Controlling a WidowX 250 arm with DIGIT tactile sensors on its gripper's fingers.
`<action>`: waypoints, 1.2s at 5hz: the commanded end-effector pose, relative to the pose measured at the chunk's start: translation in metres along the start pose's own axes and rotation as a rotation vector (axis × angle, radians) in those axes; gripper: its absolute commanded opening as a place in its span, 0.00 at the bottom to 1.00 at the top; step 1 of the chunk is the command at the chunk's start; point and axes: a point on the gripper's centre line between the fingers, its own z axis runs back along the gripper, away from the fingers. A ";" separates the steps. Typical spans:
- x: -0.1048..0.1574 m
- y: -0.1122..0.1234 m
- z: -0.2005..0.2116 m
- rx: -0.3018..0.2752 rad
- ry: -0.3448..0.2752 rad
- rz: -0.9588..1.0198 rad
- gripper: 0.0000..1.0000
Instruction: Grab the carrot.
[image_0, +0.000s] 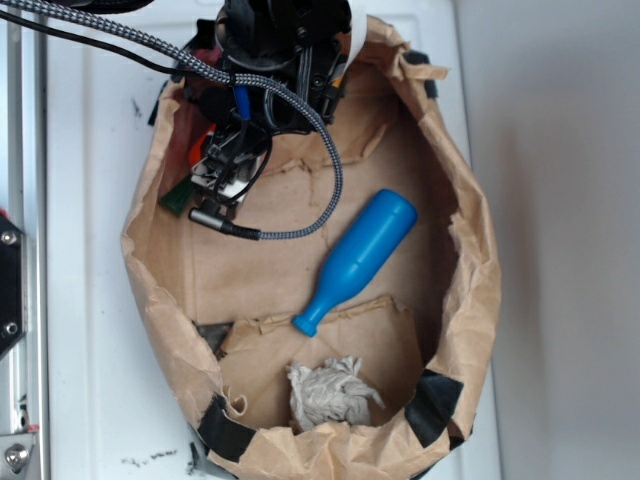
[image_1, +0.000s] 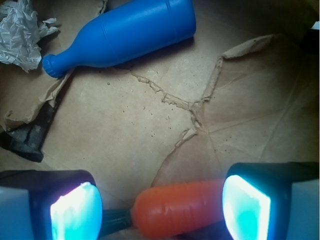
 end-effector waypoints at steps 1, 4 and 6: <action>0.004 0.005 0.015 0.044 -0.042 0.004 1.00; 0.036 0.008 0.017 0.040 -0.029 0.215 1.00; 0.058 0.008 0.007 0.104 0.009 0.452 1.00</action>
